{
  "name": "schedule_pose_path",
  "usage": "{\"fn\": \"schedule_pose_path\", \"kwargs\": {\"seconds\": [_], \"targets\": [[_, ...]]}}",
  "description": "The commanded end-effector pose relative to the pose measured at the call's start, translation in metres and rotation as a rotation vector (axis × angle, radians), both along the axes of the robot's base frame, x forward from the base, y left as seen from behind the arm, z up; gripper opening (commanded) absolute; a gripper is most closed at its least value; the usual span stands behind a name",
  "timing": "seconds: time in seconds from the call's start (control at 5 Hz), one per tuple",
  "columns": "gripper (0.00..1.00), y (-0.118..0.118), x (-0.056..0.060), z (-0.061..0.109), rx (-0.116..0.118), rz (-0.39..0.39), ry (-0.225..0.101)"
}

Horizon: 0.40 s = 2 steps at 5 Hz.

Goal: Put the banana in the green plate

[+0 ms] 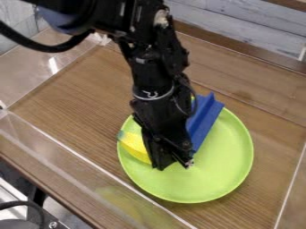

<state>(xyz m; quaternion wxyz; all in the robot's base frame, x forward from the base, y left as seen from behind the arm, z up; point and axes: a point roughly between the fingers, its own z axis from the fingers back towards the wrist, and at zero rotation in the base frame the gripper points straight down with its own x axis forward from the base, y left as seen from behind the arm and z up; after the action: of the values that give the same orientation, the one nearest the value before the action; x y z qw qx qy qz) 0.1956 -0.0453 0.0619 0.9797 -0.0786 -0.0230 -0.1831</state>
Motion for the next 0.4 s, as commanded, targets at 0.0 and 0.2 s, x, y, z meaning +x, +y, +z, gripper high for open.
{"fn": "schedule_pose_path", "kwargs": {"seconds": [0.0,0.2], "targets": [[0.00,-0.0052,0.0096,0.0111,-0.002,-0.004,-0.044],[0.00,-0.0093,0.0107,0.0116,-0.002,-0.002,-0.040]]}}
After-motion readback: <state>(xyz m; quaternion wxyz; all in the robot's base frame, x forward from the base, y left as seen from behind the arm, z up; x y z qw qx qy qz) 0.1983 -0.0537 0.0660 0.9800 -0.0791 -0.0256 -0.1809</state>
